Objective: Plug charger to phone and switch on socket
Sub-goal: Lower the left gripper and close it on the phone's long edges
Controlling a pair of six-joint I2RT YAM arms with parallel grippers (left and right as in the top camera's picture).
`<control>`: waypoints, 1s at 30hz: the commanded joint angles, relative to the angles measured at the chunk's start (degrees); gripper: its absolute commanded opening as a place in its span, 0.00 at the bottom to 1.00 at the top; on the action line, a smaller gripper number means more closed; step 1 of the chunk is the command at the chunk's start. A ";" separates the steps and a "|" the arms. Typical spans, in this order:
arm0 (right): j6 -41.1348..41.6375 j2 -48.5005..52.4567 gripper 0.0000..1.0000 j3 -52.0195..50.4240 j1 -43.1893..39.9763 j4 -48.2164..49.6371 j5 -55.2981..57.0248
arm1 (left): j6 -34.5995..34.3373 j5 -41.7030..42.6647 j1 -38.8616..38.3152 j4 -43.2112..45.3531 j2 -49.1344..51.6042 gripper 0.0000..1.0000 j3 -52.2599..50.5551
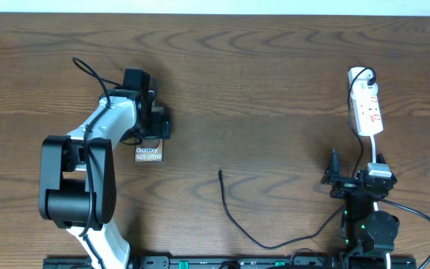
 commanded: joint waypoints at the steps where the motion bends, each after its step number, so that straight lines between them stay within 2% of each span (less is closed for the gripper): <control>1: 0.79 -0.42 0.99 -0.07 0.15 -0.22 0.48 | -0.46 0.96 0.00 -0.59 2.38 0.98 -2.75; 14: 0.79 -0.42 0.99 -0.07 0.15 -0.22 0.48 | 0.11 0.98 -0.02 0.11 2.38 0.99 -2.75; 20: 0.79 -0.42 0.99 -0.07 0.15 -0.22 0.48 | 0.11 0.98 -0.02 0.09 2.38 0.84 -2.75; 30: 0.79 -0.42 0.99 -0.07 0.15 -0.22 0.48 | 0.11 1.01 -0.02 0.09 2.38 0.80 -2.75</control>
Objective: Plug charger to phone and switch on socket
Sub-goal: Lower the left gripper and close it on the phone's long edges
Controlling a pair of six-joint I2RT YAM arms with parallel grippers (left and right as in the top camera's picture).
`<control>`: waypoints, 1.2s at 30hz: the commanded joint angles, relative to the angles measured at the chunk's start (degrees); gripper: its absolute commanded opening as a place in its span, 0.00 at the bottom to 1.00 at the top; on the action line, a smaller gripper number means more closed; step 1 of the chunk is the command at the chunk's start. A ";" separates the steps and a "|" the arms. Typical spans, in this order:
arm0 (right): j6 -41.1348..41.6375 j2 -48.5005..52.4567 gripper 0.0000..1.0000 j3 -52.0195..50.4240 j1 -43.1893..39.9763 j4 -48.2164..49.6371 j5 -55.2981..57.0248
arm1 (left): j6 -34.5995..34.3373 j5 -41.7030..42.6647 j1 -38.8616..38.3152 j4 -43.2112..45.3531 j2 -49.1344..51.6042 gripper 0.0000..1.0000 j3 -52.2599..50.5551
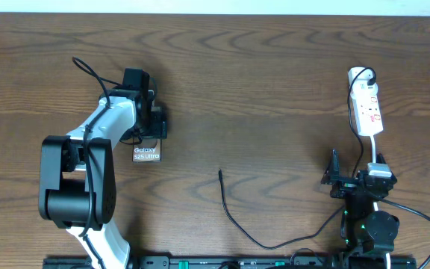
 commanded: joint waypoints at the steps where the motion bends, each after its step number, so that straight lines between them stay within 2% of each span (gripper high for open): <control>1: 0.79 -0.42 0.99 -0.07 0.15 -0.22 0.48 | -0.09 1.07 0.02 -0.37 2.40 0.79 -2.73; 2: 0.79 -0.42 0.99 -0.07 0.15 -0.24 0.48 | -0.09 1.07 0.02 -0.37 2.40 0.75 -2.73; 8: 0.79 -0.42 0.99 -0.07 0.15 -0.22 0.48 | -0.09 1.07 0.02 -0.37 2.40 0.67 -2.73; 11: 0.79 -0.42 0.99 -0.07 0.15 -0.22 0.48 | -0.09 1.07 0.02 -0.37 2.40 0.56 -2.73; 15: 0.79 -0.42 0.99 -0.07 0.15 -0.24 0.48 | -0.09 1.07 0.02 -0.35 2.40 0.37 -2.73; 16: 0.79 -0.42 0.99 -0.07 0.15 -0.22 0.46 | -0.09 1.07 0.02 -0.35 2.40 0.29 -2.73; 18: 0.79 -0.42 0.99 -0.07 0.15 -0.22 0.48 | -0.09 1.05 0.02 -0.35 2.40 0.19 -2.73; 19: 0.79 -0.42 0.99 -0.07 0.15 -0.22 0.48 | -0.09 1.07 0.02 -0.33 2.40 0.09 -2.73; 36: 0.79 -0.42 0.99 -0.07 0.15 -0.22 0.48 | -0.09 1.05 0.04 -1.77 2.10 0.07 -0.94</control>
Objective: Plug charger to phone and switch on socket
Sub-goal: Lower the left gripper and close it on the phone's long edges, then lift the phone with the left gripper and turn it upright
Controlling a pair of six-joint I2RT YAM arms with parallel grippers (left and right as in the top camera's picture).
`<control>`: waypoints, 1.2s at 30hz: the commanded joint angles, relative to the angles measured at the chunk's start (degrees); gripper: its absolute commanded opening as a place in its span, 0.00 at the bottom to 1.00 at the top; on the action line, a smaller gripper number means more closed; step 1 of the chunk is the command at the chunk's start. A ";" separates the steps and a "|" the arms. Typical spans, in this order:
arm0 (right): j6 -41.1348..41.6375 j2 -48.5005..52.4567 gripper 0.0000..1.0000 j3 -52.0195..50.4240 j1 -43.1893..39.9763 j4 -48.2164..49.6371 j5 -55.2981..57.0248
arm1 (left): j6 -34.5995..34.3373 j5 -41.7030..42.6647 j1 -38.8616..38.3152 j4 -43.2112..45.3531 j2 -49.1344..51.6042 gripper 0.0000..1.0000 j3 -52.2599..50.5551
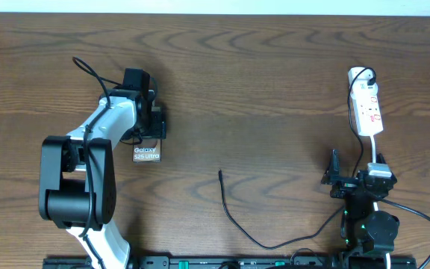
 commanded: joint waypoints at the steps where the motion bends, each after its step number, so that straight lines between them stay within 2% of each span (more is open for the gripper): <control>1: 0.79 -0.42 0.99 -0.07 0.15 -0.22 0.46 | -0.09 1.16 0.04 -1.92 1.92 0.08 -0.37; 11: 0.79 -0.42 0.99 -0.07 0.15 -0.22 0.48 | -0.09 1.16 0.04 -5.07 -2.73 0.07 4.15; 23: 0.79 -0.42 0.99 -0.07 0.15 -0.22 0.48 | -0.13 2.43 0.04 -7.10 -7.34 0.08 4.24; 29: 0.79 -0.42 0.99 -0.07 0.15 -0.22 0.48 | -1.44 15.91 0.04 -7.85 -7.89 0.07 4.24; 36: 0.79 -0.42 0.99 -0.07 0.15 -0.22 0.48 | -9.70 37.90 0.04 -4.04 -7.89 0.08 4.24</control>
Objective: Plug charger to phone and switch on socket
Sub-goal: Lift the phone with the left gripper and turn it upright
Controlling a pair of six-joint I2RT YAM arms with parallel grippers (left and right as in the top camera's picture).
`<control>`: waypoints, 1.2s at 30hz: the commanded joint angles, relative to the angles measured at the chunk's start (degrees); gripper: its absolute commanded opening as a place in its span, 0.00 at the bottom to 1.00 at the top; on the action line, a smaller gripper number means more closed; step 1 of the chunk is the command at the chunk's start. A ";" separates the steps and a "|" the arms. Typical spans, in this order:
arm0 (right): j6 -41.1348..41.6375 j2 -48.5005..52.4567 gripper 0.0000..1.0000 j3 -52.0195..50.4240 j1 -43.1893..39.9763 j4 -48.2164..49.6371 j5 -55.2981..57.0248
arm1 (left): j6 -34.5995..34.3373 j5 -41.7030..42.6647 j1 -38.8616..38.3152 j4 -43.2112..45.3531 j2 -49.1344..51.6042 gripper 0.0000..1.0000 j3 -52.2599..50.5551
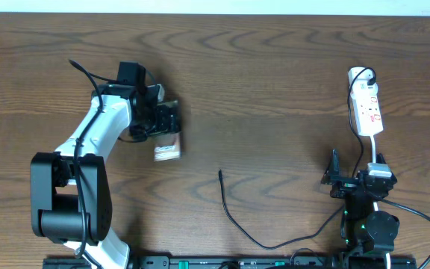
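In the overhead view my left gripper (167,127) is shut on the upper end of the phone (168,152), whose light lower end sticks out toward me, slightly tilted. The black charger cable (234,220) lies on the table with its free tip (220,173) to the right of the phone. The cable curves toward my right arm. The white power strip (366,108) lies at the far right with a plug (362,75) in its far end. My right gripper (333,173) rests folded near the front right; its jaws are too small to read.
The brown wooden table (275,67) carries nothing else. The left arm's own black cable (80,69) loops out behind its wrist. A black rail (222,263) runs along the front edge, between the two arm bases.
My left gripper has moved right and a little away from me, taking the phone with it. The phone now sits further right and tilted, its label no longer readable. The right arm has not moved.
At first the phone lay flat under my left gripper, its label readable, and it shifted only slightly left over the following two moments. Now the gripper holds it further right, nearer the cable tip. The cable, power strip and right arm have stayed put throughout.
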 commanded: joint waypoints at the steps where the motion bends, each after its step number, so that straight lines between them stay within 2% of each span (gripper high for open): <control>1: 0.79 -0.42 0.99 -0.07 0.15 -0.24 0.48 | -7.78 18.91 0.04 2.89 -2.10 0.07 1.90; 4: 0.79 -0.42 0.99 -0.07 0.15 -0.22 0.48 | -14.43 26.34 0.04 6.80 -2.10 0.07 1.90; 5: 0.79 -0.42 0.99 -0.07 0.15 -0.22 0.48 | -21.49 29.83 0.04 9.75 -2.10 0.07 1.90; 10: 0.79 -0.42 0.99 -0.07 0.15 -0.22 0.48 | -39.06 36.98 0.09 17.07 -2.10 0.07 1.90; 19: 0.79 -0.42 0.99 -0.07 0.15 -0.22 0.48 | -60.17 50.03 0.11 31.08 -2.10 0.07 1.90; 24: 0.79 -0.42 0.99 -0.07 0.15 -0.22 0.48 | -67.63 55.47 0.66 34.03 -2.10 0.08 1.90; 30: 0.79 -0.42 0.99 -0.07 0.15 -0.22 0.48 | -70.31 59.49 2.27 33.99 -2.10 0.07 1.90; 36: 0.79 -0.42 0.99 -0.07 0.15 -0.24 0.48 | -73.33 59.63 3.39 33.99 -2.10 0.08 1.90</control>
